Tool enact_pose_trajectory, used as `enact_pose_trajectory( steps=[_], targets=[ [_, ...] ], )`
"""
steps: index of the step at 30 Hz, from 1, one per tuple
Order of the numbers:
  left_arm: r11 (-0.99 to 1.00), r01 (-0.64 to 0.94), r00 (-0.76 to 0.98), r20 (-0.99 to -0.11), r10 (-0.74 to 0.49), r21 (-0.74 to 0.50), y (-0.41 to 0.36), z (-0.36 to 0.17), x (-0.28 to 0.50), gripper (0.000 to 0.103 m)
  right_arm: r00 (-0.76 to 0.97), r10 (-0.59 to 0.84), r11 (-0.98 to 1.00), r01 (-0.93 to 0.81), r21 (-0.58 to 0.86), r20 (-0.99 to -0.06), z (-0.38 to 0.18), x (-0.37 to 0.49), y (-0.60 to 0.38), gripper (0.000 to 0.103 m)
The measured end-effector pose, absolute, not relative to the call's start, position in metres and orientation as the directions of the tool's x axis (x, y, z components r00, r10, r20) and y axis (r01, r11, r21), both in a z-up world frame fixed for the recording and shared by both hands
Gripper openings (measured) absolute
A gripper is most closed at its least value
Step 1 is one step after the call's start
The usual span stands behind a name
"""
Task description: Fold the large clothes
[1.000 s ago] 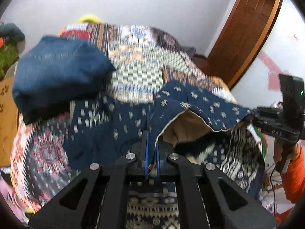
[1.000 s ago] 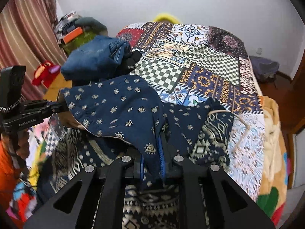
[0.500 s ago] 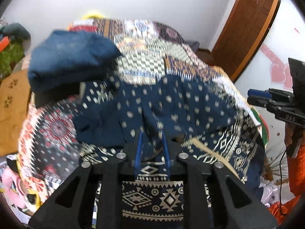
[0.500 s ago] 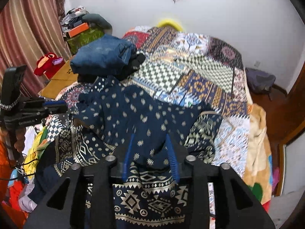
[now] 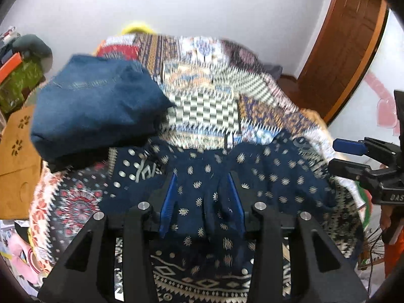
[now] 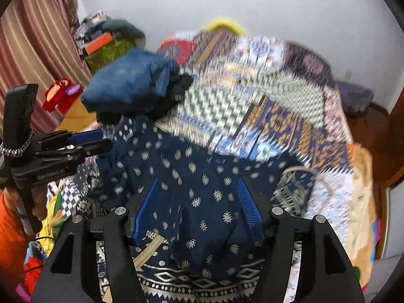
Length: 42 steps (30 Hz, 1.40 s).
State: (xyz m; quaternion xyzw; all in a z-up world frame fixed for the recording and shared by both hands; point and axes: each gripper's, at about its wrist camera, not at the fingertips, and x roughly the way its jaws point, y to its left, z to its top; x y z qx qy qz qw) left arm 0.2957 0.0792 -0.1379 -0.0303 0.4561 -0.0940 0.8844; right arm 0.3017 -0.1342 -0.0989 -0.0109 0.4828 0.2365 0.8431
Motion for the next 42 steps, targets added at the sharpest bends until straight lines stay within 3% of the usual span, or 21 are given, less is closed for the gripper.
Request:
enact_pose_trajectory(
  steps=[5,9,12,20,26,35,42],
  targets=[
    [0.981,0.165,0.457,-0.873,-0.168,-0.102,0.064,-0.190,0.292,0.041,0.332,0.343,0.907,-0.361,0.218,-0.879,-0.143,0.300,-0.145,0.060],
    [0.984,0.168,0.431,-0.893,-0.131,-0.063,0.069,-0.210,0.275,0.057,0.311,0.332,0.910,-0.356,0.215,-0.890,-0.154,0.286,-0.162,0.060],
    [0.986,0.109,0.433,-0.887,-0.159,-0.124,0.087,-0.213,0.262,0.067,0.318,0.348,0.909,-0.344,0.235,-0.882,-0.148,0.279,-0.171,0.060],
    [0.975,0.012,0.502,-0.842,-0.197,-0.222,0.129,-0.177,0.247,0.067,0.408,0.356,0.920,-0.310,0.239,-0.840,-0.115,0.267,-0.195,0.060],
    [0.955,-0.135,0.606,-0.784,-0.132,-0.266,0.182,-0.148,0.245,0.079,0.495,0.340,0.939,-0.222,0.262,-0.800,-0.098,0.275,-0.226,0.060],
    [0.854,-0.290,0.520,-0.821,-0.237,-0.431,0.226,-0.208,0.263,0.079,0.456,0.325,0.941,-0.070,0.331,-0.828,-0.129,0.299,-0.263,0.060],
    [0.832,-0.326,0.482,-0.836,-0.262,-0.449,0.223,-0.240,0.279,0.079,0.354,0.411,0.904,-0.043,0.424,-0.840,-0.166,0.323,-0.261,0.060]
  ],
)
